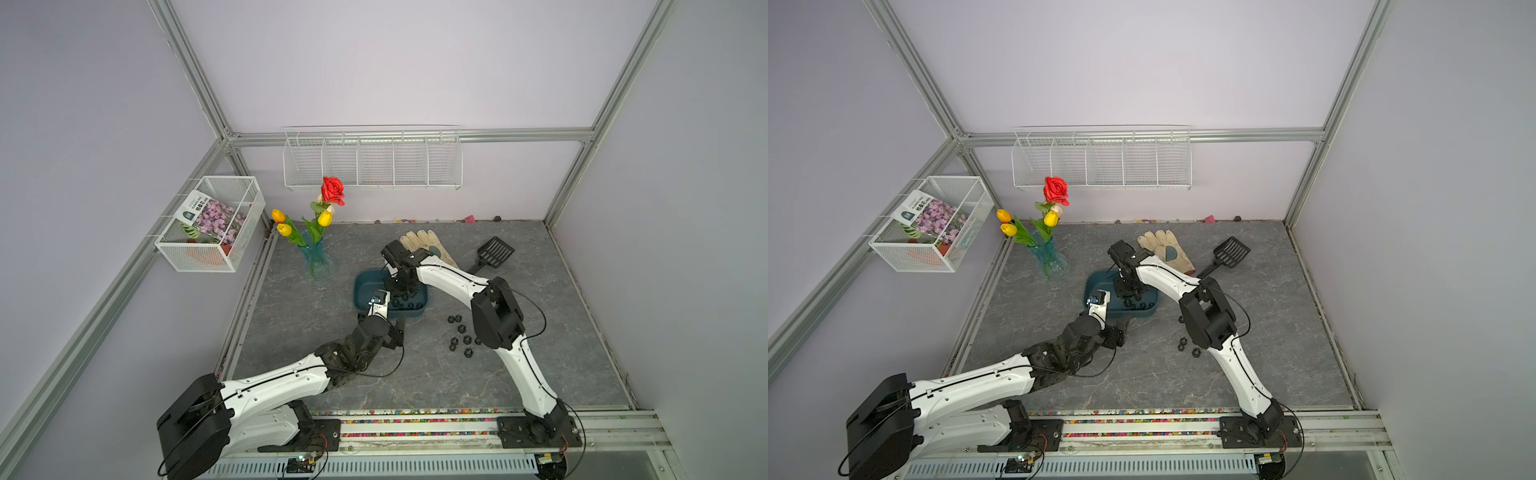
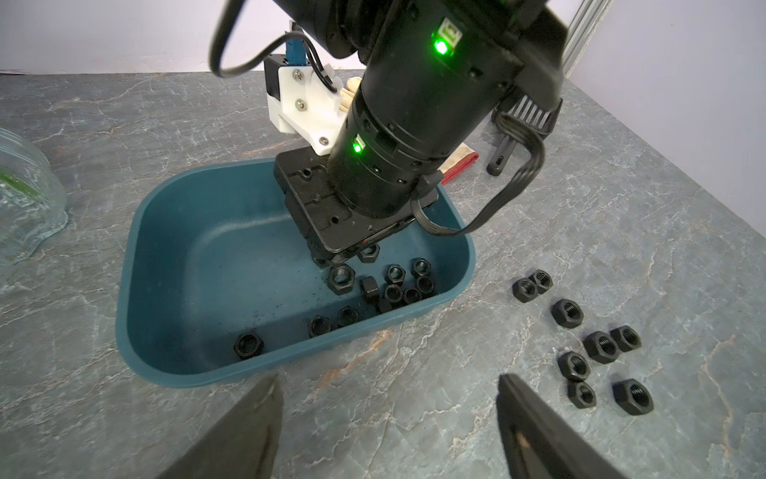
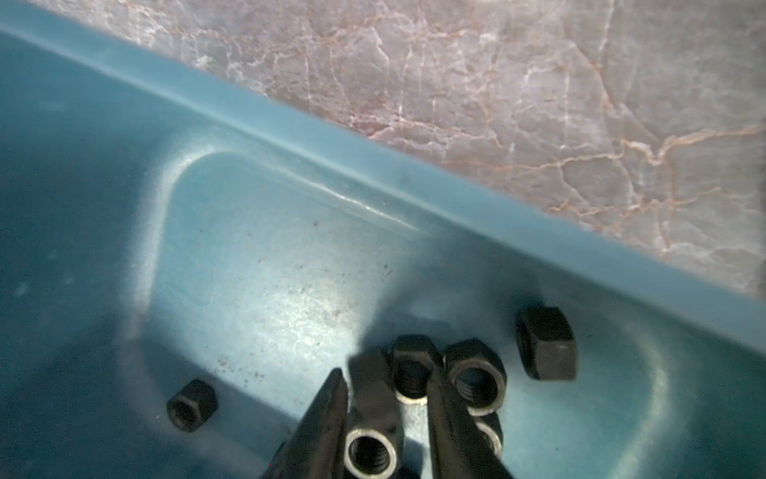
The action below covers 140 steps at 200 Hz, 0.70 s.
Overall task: Put the nuts on the desktop into the storage box
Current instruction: Pick up the nut from the center of the board.
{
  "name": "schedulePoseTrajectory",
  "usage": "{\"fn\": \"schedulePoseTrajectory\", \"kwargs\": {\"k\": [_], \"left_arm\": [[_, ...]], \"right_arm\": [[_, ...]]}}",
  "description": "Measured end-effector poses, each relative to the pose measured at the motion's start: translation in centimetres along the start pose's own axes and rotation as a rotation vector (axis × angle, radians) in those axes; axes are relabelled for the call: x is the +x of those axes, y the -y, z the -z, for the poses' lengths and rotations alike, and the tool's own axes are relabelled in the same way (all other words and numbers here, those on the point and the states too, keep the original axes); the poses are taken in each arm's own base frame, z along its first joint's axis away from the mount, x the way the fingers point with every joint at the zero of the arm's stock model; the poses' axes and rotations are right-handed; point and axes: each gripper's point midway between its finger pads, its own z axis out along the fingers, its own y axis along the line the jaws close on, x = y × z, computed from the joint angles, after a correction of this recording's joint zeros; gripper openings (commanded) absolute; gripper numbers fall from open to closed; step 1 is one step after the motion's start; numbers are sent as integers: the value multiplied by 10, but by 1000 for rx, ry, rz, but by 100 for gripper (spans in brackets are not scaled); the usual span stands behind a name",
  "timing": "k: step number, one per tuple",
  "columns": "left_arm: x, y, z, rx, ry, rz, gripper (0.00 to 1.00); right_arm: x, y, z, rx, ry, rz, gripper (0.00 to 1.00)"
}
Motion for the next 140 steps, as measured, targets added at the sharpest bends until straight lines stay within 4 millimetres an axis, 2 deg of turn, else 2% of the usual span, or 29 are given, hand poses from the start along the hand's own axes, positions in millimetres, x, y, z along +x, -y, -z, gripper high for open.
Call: {"fn": "schedulePoseTrajectory", "kwargs": {"k": [51, 65, 78, 97, 128, 140], "left_arm": [[4, 1, -1, -16, -44, -37, 83], [-1, 7, 1, -10, -45, -56, 83], [-8, 15, 4, 0, -38, -66, 83], [-17, 25, 8, 18, -29, -86, 83], [-24, 41, 12, 46, -36, -118, 83], [-27, 47, 12, 57, -45, -125, 83]], "right_arm": [[1, 1, 0, 1, 3, -1, 42], [7, 5, 6, 14, 4, -1, 43], [16, 12, 18, 39, 5, -4, 43], [24, 22, 54, 74, 44, -8, 44], [30, 40, 146, 116, 219, -40, 45], [41, 50, 177, 134, 280, -61, 45]]}}
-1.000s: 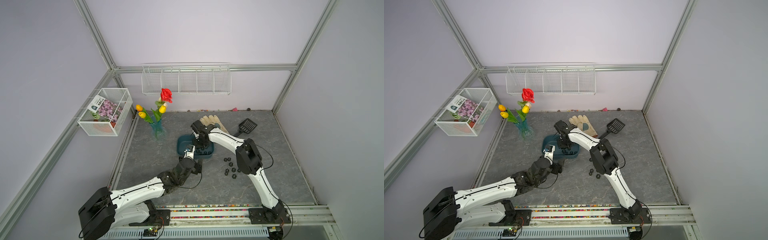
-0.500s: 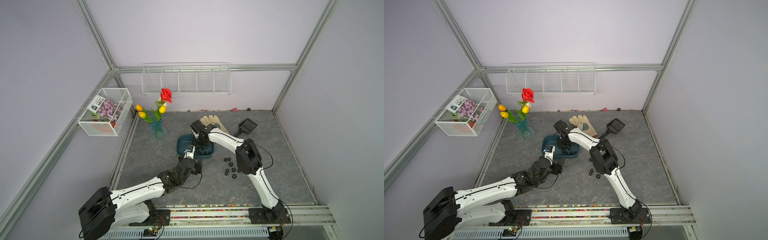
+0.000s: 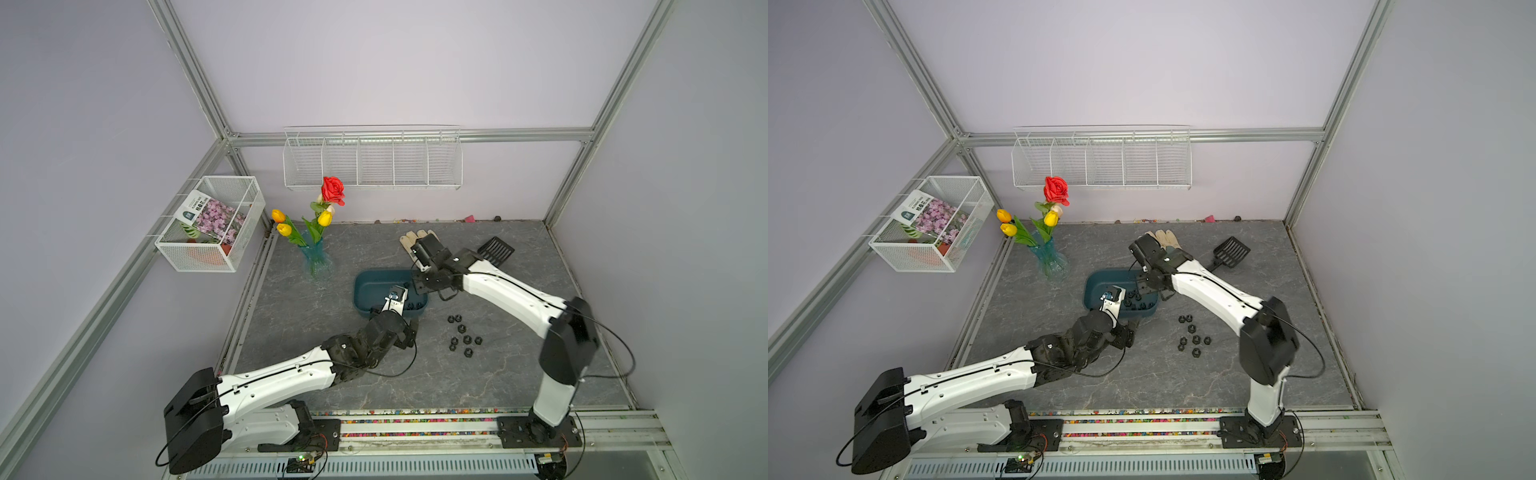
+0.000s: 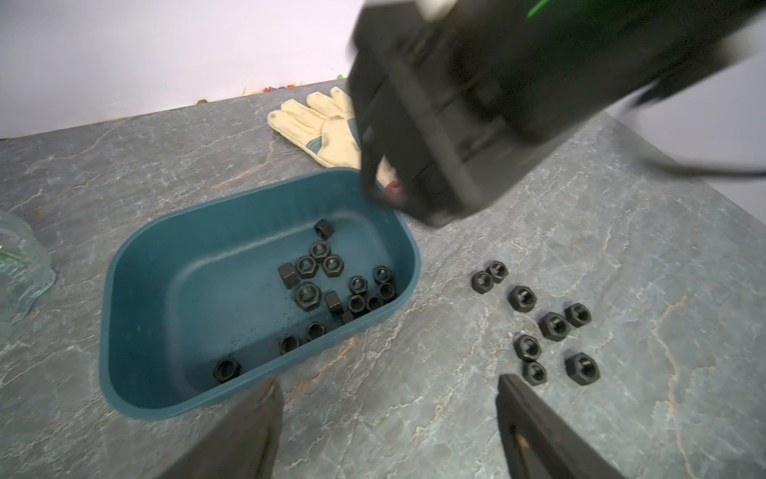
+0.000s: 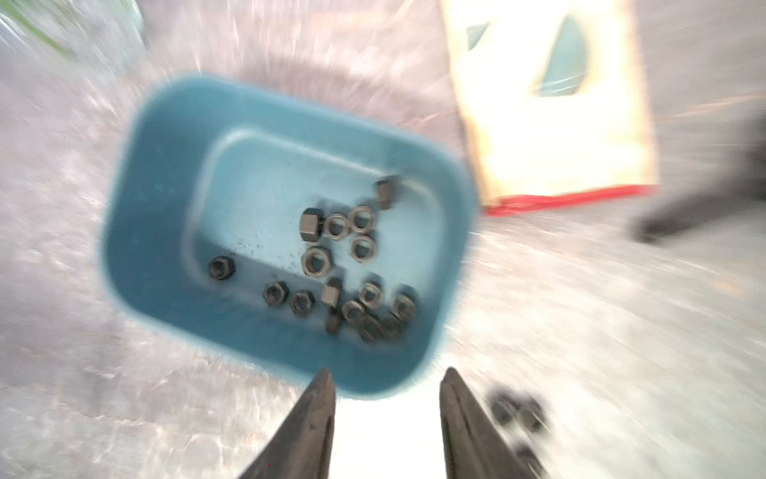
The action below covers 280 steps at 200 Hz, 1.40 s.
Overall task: Put the nuts on the desktop into the storage box
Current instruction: Pick up the nut from the center of the board.
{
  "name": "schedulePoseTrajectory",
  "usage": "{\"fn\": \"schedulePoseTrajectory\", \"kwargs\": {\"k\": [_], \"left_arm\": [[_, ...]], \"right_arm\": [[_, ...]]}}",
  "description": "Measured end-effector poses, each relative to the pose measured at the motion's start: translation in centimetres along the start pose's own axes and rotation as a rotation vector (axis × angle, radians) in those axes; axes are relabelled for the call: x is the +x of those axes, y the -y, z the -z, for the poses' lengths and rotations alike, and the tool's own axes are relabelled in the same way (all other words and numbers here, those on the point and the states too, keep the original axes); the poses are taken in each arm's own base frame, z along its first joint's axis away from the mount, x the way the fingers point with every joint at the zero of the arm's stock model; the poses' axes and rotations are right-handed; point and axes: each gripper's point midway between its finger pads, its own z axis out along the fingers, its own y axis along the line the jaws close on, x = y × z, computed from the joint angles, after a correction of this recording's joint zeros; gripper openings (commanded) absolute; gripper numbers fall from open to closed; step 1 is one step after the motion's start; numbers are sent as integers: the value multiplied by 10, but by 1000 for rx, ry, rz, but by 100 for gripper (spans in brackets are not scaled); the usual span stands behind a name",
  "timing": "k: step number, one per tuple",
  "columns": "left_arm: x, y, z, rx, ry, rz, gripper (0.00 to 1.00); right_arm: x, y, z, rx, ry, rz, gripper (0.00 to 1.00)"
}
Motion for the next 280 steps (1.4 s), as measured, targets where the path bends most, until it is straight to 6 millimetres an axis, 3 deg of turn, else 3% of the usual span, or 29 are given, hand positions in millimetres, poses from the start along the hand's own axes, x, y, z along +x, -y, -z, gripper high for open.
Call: {"fn": "schedulePoseTrajectory", "kwargs": {"k": [17, 34, 67, 90, 133, 170, 229, 280], "left_arm": [[-4, 6, -1, 16, -13, -3, 83], [-8, 13, -4, 32, -32, -3, 83], [0, 29, -19, 63, -103, -21, 83], [12, 47, -34, 92, -169, -50, 83], [25, 79, -55, 143, -241, -81, 83], [31, 88, -58, 183, -262, -79, 83], [46, 125, -48, 297, -256, -116, 83], [78, 118, -46, 304, -301, -135, 83]], "right_arm": [[16, 25, 31, 36, 54, -36, 46], [51, 51, 46, 75, 49, -70, 46], [130, 86, 54, 113, -31, -118, 46], [175, 100, 60, 96, -60, -173, 46], [229, 120, 61, 108, -106, -264, 46], [248, 125, 39, 176, -192, -272, 45], [245, 135, -4, 261, -261, -291, 44], [230, 138, -22, 228, -247, -315, 44]]}}
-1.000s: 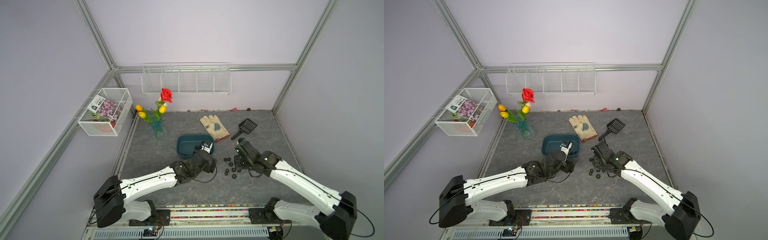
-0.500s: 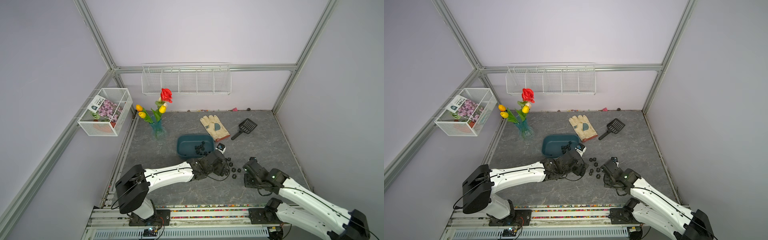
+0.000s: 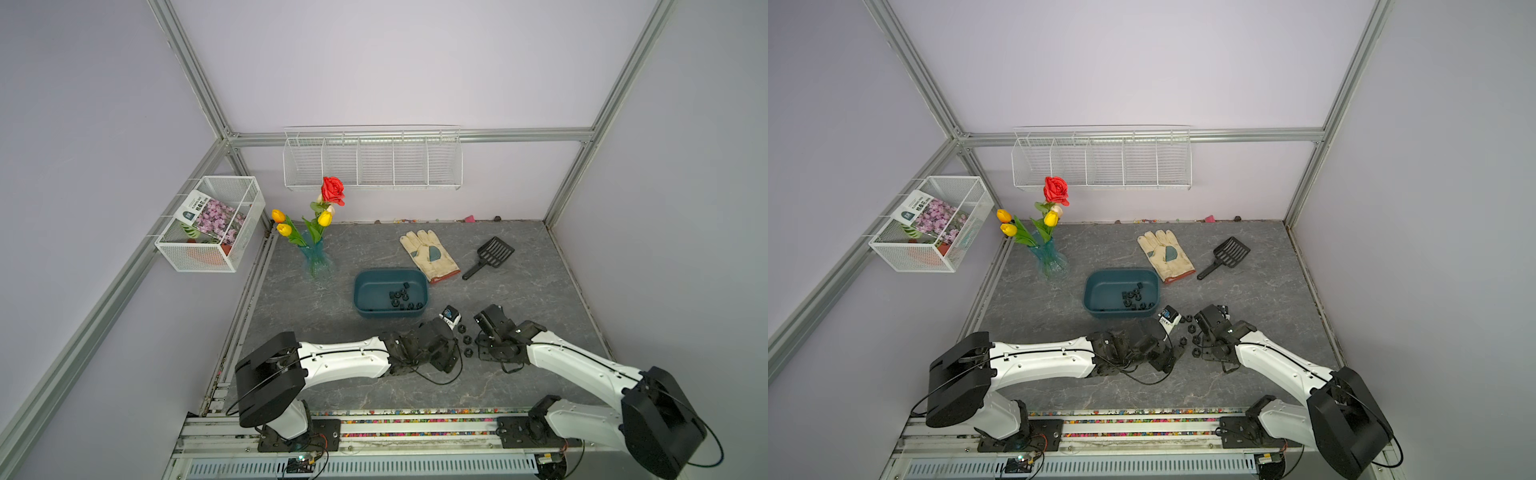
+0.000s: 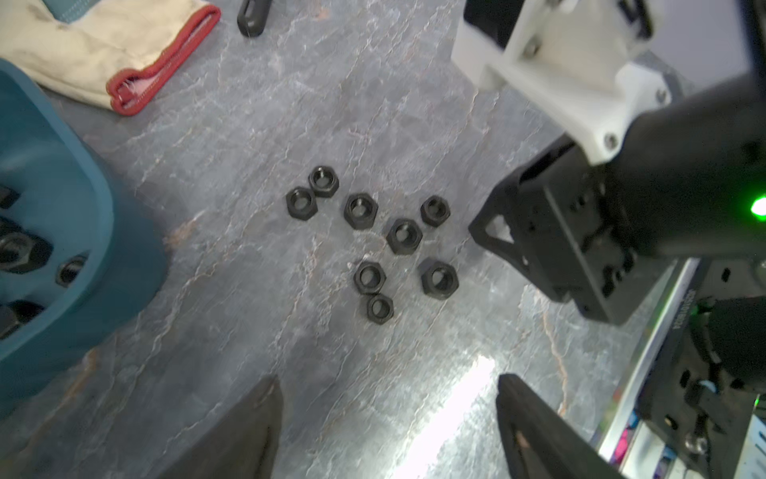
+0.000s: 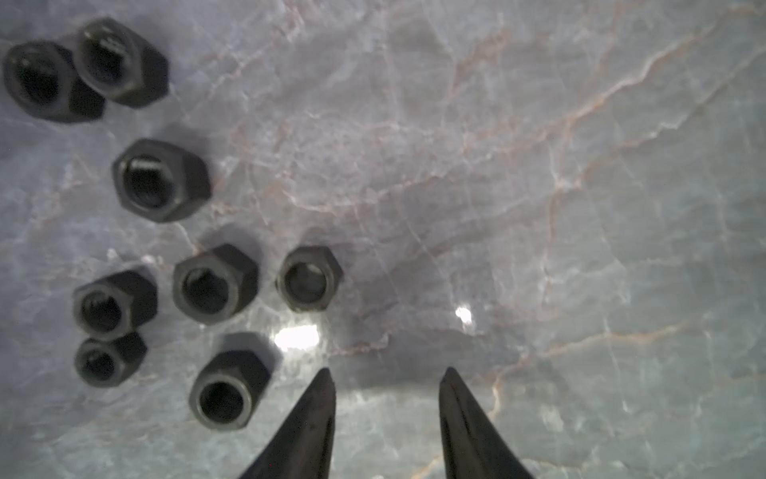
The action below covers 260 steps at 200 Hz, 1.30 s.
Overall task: Put the nuts on the desktop into the storage box
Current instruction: Pick up the nut from the center of the board, then place the nut in the storage box.
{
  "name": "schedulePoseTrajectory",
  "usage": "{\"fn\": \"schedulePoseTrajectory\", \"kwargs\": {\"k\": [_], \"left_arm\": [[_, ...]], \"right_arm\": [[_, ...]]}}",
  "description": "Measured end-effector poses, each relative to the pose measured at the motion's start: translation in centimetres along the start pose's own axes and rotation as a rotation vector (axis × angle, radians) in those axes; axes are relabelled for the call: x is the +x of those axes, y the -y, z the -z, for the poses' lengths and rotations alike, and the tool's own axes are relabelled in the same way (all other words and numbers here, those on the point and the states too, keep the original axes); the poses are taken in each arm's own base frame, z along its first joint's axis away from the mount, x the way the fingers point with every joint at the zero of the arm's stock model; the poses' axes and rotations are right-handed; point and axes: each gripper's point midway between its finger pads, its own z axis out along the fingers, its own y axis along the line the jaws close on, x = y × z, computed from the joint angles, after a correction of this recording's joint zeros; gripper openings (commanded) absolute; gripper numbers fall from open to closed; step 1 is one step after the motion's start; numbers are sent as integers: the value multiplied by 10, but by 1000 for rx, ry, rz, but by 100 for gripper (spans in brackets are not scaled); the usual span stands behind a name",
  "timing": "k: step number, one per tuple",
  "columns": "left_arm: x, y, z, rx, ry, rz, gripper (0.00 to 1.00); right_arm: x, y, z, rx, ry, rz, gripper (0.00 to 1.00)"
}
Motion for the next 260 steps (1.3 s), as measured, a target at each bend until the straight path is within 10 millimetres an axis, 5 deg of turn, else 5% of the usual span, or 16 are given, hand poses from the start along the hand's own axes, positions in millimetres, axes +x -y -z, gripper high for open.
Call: {"fn": "schedulePoseTrajectory", "kwargs": {"k": [112, 221, 260], "left_arm": [[23, 9, 6, 33, -14, -16, 83], [20, 11, 6, 40, 0, -7, 83], [19, 9, 6, 22, 7, 2, 83]], "right_arm": [[-22, -21, -21, -43, -37, 18, 42], [-27, -19, -23, -41, -39, 30, 17], [-30, -23, -23, -47, -44, 38, 15]]}}
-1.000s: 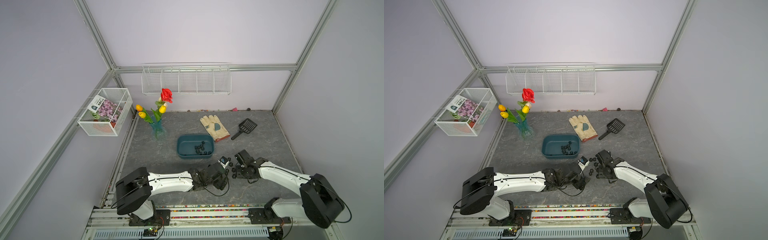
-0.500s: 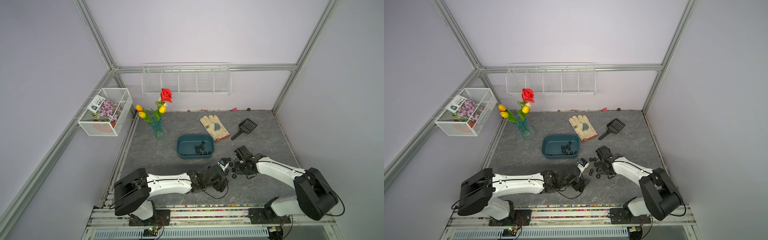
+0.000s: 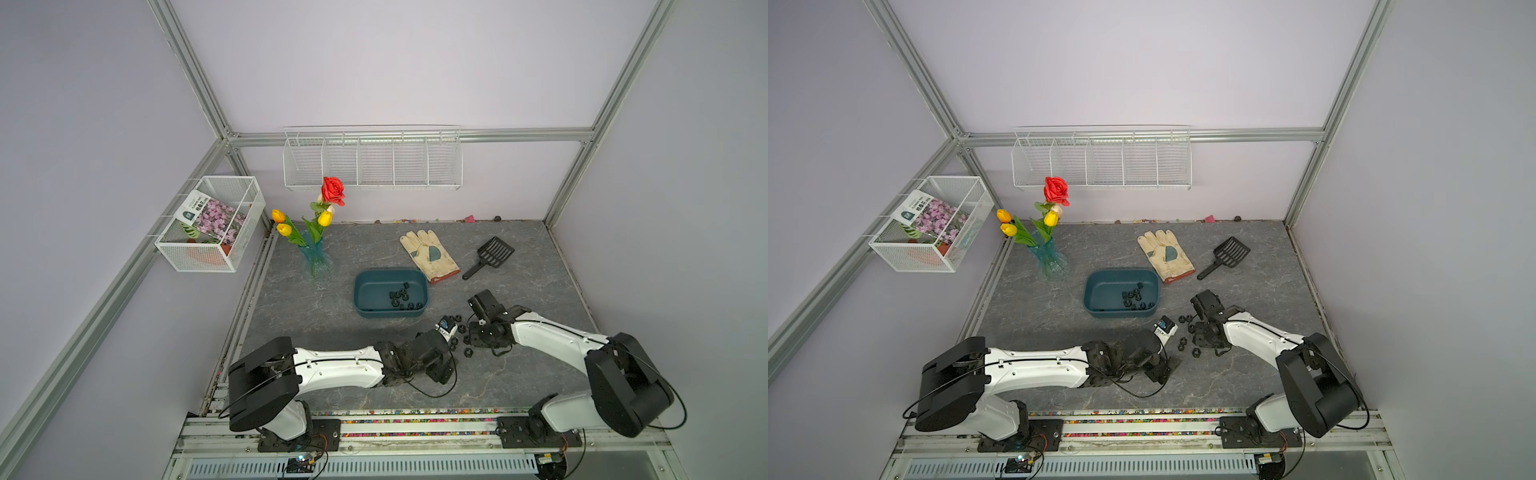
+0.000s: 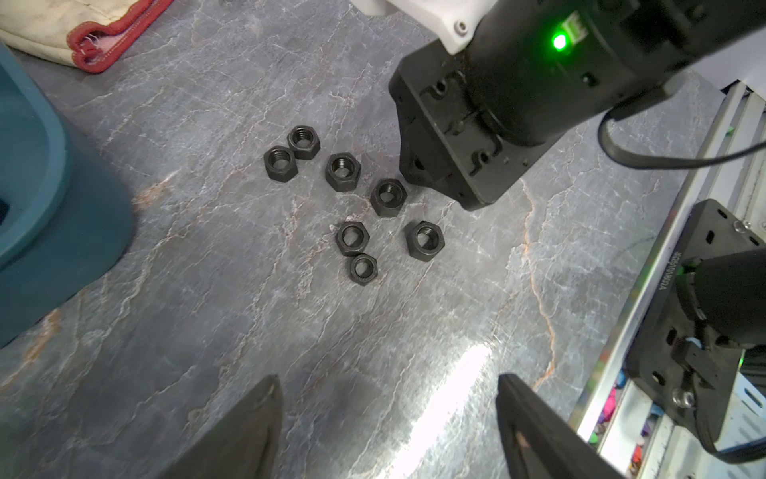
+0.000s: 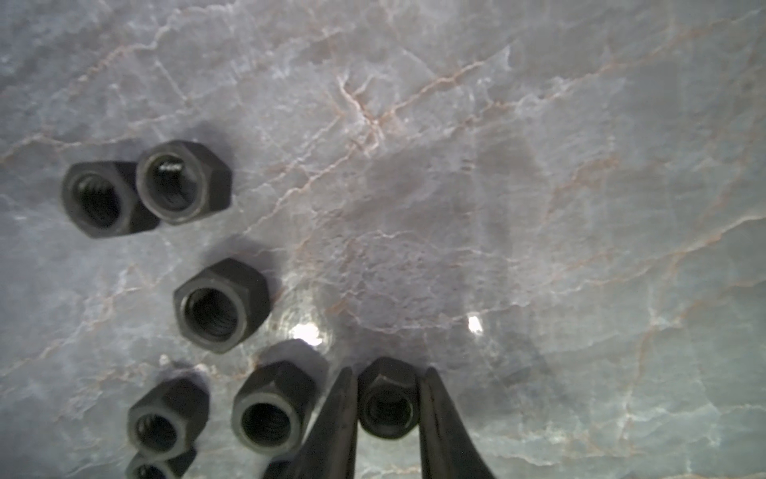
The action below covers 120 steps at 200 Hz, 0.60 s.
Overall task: Put the nuts on the desktop into the storage box
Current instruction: Place the nut in the storage box.
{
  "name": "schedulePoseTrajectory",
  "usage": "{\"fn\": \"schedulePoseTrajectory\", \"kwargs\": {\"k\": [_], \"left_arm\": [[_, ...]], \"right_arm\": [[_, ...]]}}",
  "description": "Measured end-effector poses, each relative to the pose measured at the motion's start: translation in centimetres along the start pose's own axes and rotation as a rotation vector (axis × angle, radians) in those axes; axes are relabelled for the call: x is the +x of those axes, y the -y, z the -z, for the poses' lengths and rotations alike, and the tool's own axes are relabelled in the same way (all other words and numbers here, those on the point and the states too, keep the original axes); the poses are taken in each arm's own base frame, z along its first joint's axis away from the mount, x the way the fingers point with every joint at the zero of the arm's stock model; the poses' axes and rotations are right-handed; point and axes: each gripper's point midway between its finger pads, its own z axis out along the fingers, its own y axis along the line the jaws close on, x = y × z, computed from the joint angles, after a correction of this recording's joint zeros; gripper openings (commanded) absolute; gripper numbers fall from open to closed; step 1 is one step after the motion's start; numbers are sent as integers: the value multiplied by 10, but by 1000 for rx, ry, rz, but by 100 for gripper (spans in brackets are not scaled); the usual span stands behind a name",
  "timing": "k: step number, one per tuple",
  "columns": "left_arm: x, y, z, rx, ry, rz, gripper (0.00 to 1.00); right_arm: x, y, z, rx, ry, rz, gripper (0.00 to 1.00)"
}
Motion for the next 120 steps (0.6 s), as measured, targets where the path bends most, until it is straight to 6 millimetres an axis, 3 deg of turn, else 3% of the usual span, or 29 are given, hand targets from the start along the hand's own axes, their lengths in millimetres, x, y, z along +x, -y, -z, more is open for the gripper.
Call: {"fn": "schedulePoseTrajectory", "kwargs": {"k": [45, 93, 120], "left_arm": [[-8, -17, 13, -80, 58, 20, 83], [-27, -51, 42, -178, 150, 73, 83], [-34, -81, 58, -239, 196, 123, 83]], "right_arm": [[-21, -17, 24, -24, 28, 35, 15], [-70, -69, 80, -129, 161, 110, 15], [-94, -101, 91, -174, 187, 154, 15]]}}
